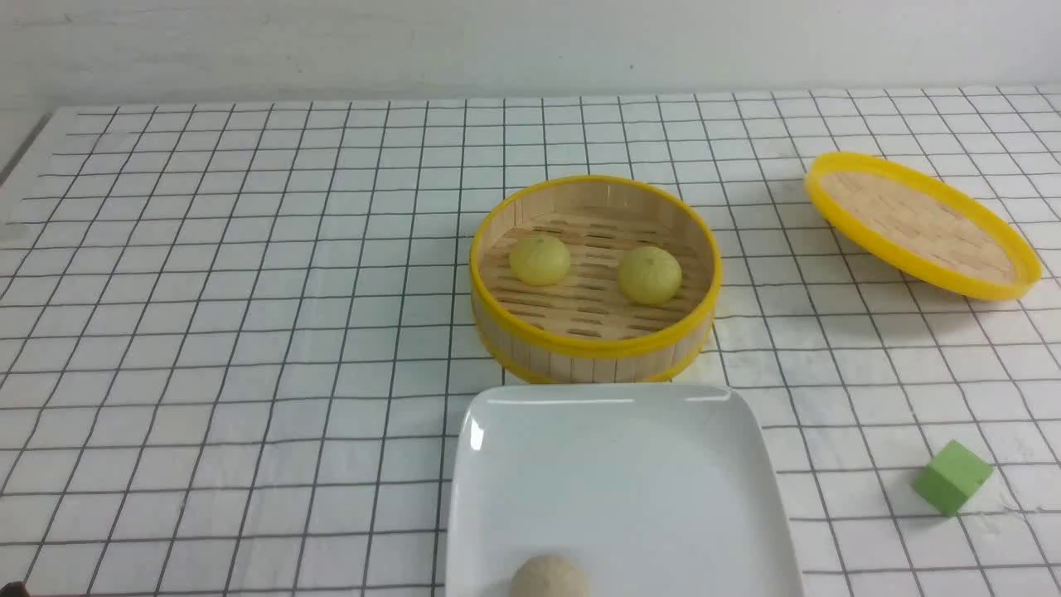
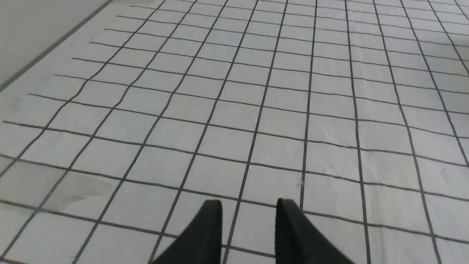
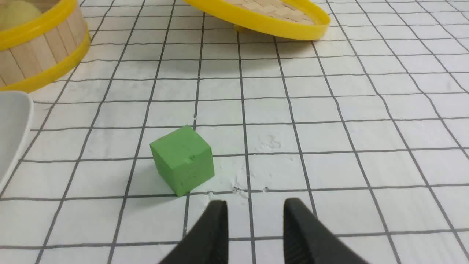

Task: Put the steamed buns into the plate on the white-black tablecloth.
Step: 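Reach toward a bun in the bamboo steamer with the right gripper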

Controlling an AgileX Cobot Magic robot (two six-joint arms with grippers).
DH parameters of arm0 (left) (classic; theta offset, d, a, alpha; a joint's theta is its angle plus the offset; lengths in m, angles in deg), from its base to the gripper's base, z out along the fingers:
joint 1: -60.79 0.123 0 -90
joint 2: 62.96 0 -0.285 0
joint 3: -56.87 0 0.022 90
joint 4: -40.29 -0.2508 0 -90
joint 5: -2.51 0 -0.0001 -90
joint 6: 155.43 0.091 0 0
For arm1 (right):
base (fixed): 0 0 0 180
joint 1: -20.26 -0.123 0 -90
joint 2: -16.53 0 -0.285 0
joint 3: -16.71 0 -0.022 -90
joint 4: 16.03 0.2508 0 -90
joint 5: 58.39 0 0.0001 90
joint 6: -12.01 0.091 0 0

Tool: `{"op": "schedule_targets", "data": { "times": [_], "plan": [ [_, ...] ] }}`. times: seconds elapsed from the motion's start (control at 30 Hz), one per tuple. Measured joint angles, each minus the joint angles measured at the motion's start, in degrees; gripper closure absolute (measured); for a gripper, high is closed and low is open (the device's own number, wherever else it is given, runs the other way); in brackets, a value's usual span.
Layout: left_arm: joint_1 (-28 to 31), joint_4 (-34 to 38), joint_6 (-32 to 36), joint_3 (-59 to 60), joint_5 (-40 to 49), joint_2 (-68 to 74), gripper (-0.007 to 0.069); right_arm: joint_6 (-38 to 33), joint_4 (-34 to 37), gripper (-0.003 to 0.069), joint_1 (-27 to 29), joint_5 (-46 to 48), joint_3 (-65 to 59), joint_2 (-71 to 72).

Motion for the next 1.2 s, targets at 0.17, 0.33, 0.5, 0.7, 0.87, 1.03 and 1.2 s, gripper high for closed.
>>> {"op": "schedule_targets", "data": {
  "times": [0.17,0.33,0.5,0.7,0.87,1.03,1.2],
  "plan": [
    [0.0,0.0,0.0,0.0,0.0,0.0,0.0382,0.0,0.0,0.0419,0.0,0.0,0.0,0.0],
    [0.0,0.0,0.0,0.0,0.0,0.0,0.0382,0.0,0.0,0.0419,0.0,0.0,0.0,0.0],
    [0.0,-0.16,0.0,0.0,0.0,0.0,0.0382,0.0,0.0,0.0419,0.0,0.0,0.0,0.0],
    [0.0,-0.89,0.0,0.0,0.07,0.0,0.0382,0.0,0.0,0.0419,0.0,0.0,0.0,0.0],
    [0.0,-1.07,0.0,0.0,0.07,0.0,0.0382,0.0,0.0,0.0419,0.0,0.0,0.0,0.0],
    [0.0,-1.21,0.0,0.0,0.14,0.0,0.0382,0.0,0.0,0.0419,0.0,0.0,0.0,0.0],
    [0.0,-1.27,0.0,0.0,0.14,0.0,0.0382,0.0,0.0,0.0419,0.0,0.0,0.0,0.0]
  ]
}}
